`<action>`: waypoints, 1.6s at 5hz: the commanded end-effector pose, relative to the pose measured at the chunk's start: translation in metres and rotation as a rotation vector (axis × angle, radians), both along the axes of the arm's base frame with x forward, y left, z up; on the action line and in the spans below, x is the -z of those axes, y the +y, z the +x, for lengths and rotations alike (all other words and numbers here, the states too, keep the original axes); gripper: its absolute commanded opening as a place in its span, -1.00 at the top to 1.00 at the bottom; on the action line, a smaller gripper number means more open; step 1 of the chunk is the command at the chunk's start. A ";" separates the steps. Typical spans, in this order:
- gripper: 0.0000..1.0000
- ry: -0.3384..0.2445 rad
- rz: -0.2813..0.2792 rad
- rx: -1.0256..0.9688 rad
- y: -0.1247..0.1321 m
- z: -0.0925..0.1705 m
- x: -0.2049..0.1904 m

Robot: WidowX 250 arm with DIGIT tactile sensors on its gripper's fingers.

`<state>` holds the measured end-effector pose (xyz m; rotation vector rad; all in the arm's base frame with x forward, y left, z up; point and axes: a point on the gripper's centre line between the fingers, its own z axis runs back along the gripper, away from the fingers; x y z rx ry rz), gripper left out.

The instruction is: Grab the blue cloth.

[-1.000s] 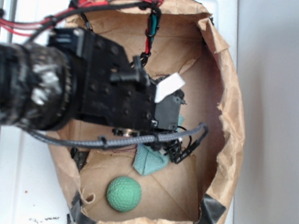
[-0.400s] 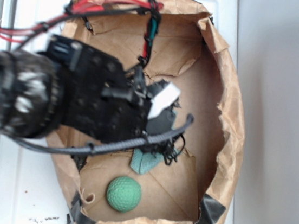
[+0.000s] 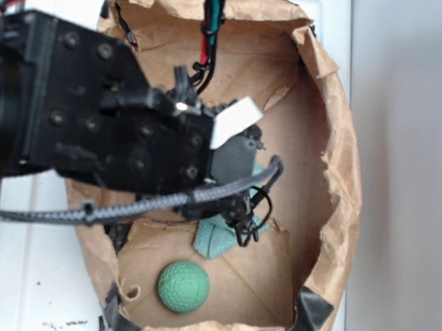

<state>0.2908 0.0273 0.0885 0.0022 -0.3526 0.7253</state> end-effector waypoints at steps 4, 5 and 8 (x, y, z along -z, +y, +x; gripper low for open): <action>-1.00 -0.088 0.009 0.031 0.013 -0.009 -0.049; -1.00 -0.103 -0.008 0.009 0.008 -0.008 -0.041; -1.00 -0.072 0.005 0.024 -0.027 0.005 -0.004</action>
